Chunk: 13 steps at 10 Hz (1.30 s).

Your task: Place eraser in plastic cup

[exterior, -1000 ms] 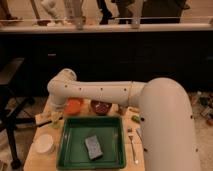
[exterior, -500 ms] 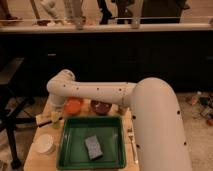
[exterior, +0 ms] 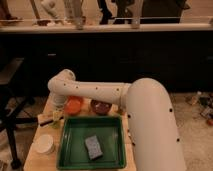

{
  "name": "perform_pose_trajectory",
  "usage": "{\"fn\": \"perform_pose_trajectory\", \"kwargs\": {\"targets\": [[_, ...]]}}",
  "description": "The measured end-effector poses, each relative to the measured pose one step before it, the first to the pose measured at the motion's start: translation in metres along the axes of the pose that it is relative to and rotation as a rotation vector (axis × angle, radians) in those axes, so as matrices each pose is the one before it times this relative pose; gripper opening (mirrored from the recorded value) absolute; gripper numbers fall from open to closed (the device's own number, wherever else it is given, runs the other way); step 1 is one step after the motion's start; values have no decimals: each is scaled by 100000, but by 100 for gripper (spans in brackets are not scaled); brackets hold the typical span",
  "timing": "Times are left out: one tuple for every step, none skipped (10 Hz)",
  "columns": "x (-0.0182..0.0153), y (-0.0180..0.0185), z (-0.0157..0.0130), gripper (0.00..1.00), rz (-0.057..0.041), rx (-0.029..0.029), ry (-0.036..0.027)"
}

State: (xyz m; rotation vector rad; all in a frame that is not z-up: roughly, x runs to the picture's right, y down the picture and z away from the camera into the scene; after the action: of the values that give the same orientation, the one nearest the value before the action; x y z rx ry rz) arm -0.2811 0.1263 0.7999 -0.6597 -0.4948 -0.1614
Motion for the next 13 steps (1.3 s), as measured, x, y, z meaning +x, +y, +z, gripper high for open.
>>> {"fn": "perform_pose_trajectory", "kwargs": {"targets": [[-30, 0, -14, 1, -3, 2, -53], [6, 2, 3, 5, 4, -9, 8], [16, 3, 14, 17, 2, -12, 33], [-20, 0, -5, 27, -24, 1, -13], [-7, 2, 10, 35, -16, -7, 5], [-11, 4, 4, 47, -22, -10, 3], [-4, 1, 2, 57, 1, -4, -7], [4, 21, 38, 65, -3, -68, -4], [1, -2, -4, 72, -1, 11, 3], [-5, 6, 5, 74, -3, -16, -8], [-2, 3, 1, 74, 4, -7, -5], [-3, 0, -2, 74, -3, 4, -5], [-4, 2, 3, 74, 1, -3, -11]]}}
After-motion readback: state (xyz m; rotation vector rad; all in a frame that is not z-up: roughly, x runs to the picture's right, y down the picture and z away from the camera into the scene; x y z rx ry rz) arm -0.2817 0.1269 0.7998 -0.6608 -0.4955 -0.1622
